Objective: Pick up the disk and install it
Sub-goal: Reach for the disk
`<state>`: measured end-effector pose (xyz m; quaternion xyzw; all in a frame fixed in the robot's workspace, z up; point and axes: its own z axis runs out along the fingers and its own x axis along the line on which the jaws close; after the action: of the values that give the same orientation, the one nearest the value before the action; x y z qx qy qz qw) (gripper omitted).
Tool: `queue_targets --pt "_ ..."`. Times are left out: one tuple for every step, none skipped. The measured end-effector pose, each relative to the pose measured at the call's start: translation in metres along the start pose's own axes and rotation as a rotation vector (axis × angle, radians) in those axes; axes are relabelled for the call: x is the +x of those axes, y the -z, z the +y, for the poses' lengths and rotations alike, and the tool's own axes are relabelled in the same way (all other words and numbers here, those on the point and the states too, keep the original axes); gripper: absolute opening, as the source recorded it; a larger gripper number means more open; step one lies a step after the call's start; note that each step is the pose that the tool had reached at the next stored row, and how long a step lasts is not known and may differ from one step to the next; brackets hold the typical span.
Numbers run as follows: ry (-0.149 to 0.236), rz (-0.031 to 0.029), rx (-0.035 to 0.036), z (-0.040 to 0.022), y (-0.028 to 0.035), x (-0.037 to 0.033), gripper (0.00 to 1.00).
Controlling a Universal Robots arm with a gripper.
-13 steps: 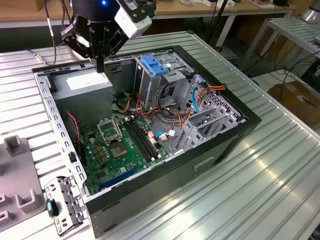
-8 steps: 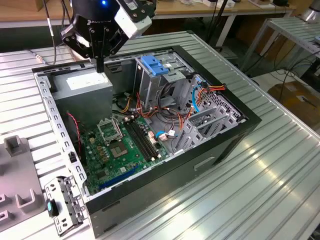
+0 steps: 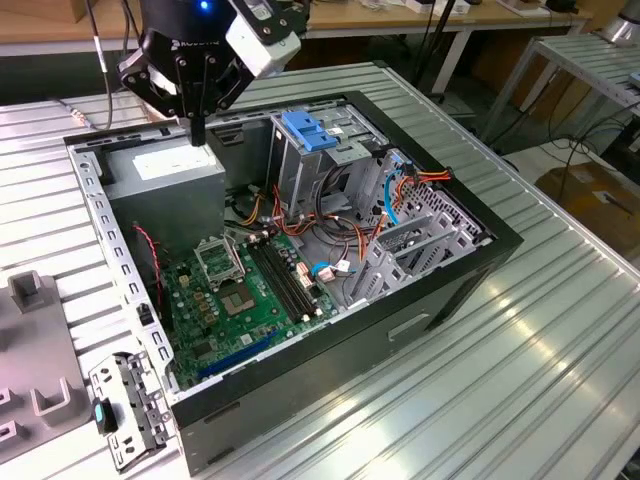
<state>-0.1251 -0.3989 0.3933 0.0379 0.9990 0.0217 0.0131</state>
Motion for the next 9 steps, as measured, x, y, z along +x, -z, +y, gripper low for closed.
queue_targets --pt "0.000 0.0000 0.0001 0.0000 0.0000 0.0006 0.11" --pt "0.000 0.0000 0.0001 -0.0001 0.0001 0.0012 0.11" --pt "0.000 0.0000 0.0000 -0.0002 0.0001 0.0022 0.11" --pt "0.000 -0.0001 0.0000 -0.0002 0.0000 0.0029 0.11" --pt "0.000 0.0000 0.0000 -0.0002 0.0001 0.0033 0.11" --pt "0.000 0.0000 0.0000 -0.0003 0.0001 0.0038 0.11" --pt "0.000 0.0000 0.0000 -0.0003 0.0001 0.0042 0.11" --pt "0.000 0.0000 0.0001 -0.0004 0.0001 0.0047 0.11" --pt "0.000 0.0000 0.0000 -0.0004 0.0001 0.0052 0.11"
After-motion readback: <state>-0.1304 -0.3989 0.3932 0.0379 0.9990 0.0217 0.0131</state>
